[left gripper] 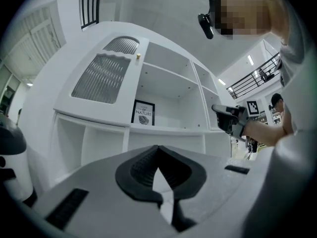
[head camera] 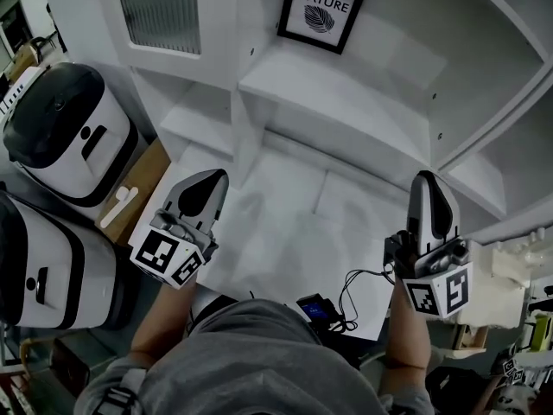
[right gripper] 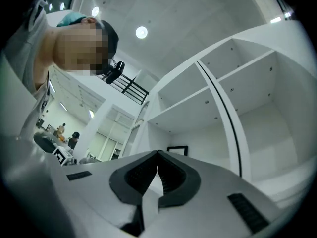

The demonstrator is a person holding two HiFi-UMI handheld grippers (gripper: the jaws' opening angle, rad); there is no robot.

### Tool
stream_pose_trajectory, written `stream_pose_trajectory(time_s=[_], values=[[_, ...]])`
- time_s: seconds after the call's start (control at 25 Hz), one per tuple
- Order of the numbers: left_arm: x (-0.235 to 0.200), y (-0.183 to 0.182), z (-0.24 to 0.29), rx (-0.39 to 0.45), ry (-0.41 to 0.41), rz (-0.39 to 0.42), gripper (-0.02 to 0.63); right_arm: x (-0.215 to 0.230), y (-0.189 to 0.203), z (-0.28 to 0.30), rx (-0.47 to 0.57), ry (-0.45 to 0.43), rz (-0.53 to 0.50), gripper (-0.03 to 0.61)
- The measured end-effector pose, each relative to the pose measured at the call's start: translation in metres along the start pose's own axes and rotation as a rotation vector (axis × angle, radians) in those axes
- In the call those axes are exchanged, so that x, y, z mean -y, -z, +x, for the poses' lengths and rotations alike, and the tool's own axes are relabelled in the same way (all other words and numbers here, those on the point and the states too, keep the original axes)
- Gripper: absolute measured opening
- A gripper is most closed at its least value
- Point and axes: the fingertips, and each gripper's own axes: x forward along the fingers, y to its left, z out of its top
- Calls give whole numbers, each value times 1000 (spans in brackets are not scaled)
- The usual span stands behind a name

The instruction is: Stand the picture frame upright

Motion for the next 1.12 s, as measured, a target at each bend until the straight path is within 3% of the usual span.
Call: stream_pose_trajectory(time_s=[0.32, 0.56, 0.72, 0.88, 1.12], values=[[3, 14, -16, 0, -31, 15, 6, 13, 33, -65, -78, 110, -91, 26], [10, 28, -21, -13, -44, 22, 6, 31, 57, -98, -89, 191, -28, 26], [15, 36, -26, -8, -55, 20, 6, 32, 83, -123, -166, 214, -28, 26], [22, 48, -26, -15, -51, 16, 6, 36, 105, -146, -210, 252, 47, 26], [33, 58, -23, -19, -36, 10, 6, 23, 114, -147, -202, 241, 64, 26]])
